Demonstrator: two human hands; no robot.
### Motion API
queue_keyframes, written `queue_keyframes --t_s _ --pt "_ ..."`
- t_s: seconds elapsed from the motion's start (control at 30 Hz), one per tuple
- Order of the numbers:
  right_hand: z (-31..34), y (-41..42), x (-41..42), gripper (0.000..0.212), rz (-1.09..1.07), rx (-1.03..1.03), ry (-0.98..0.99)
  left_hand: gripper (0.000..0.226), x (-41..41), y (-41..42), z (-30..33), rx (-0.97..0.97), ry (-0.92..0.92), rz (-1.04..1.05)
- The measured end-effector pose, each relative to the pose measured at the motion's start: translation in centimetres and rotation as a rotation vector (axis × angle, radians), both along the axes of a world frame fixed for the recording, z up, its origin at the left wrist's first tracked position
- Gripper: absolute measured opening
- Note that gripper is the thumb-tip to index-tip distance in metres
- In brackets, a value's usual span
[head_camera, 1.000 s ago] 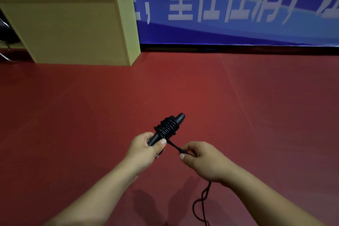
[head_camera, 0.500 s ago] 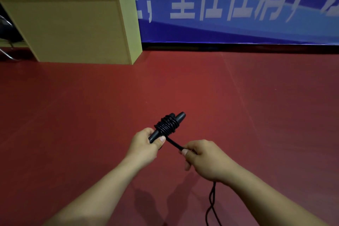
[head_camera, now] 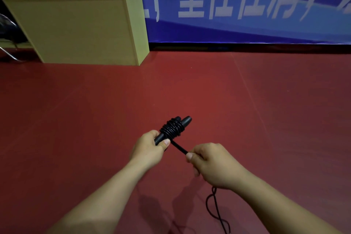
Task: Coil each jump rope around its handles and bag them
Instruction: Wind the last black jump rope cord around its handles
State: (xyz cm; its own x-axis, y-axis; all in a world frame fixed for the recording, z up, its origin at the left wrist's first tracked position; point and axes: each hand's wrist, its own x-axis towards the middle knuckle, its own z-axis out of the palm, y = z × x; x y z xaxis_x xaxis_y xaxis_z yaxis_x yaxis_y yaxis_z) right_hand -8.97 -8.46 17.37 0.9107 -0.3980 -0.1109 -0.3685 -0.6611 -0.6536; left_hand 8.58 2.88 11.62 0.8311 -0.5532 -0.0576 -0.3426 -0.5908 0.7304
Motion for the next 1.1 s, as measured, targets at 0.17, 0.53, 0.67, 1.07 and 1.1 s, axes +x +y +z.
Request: queue_keyframes --t_s 0.17,0.53,0.67,1.07,1.1 --pt "-0.2 -0.9 -0.8 0.035 -0.014 0.107 -0.005 0.014 0.4 0.8 0.3 -0.026 0.058 -0.005" --pt "-0.7 -2.2 -0.8 0.025 -0.113 0.286 -0.163 0.025 -3.1 0.4 2.5 0.351 -0.299 -0.356" --pt "-0.6 -2.8 -1.0 0.027 -0.123 0.199 -0.129 0.025 -4.2 0.6 3.3 0.392 -0.354 -0.559" --pt "-0.6 -5.4 -1.7 0.016 -0.16 0.547 -0.114 0.022 -4.4 1.4 4.2 -0.004 0.391 -0.868" --pt "-0.6 -5.6 -1.9 0.015 -0.146 0.629 -0.117 0.027 -4.3 1.5 4.3 -0.047 0.431 -0.879"
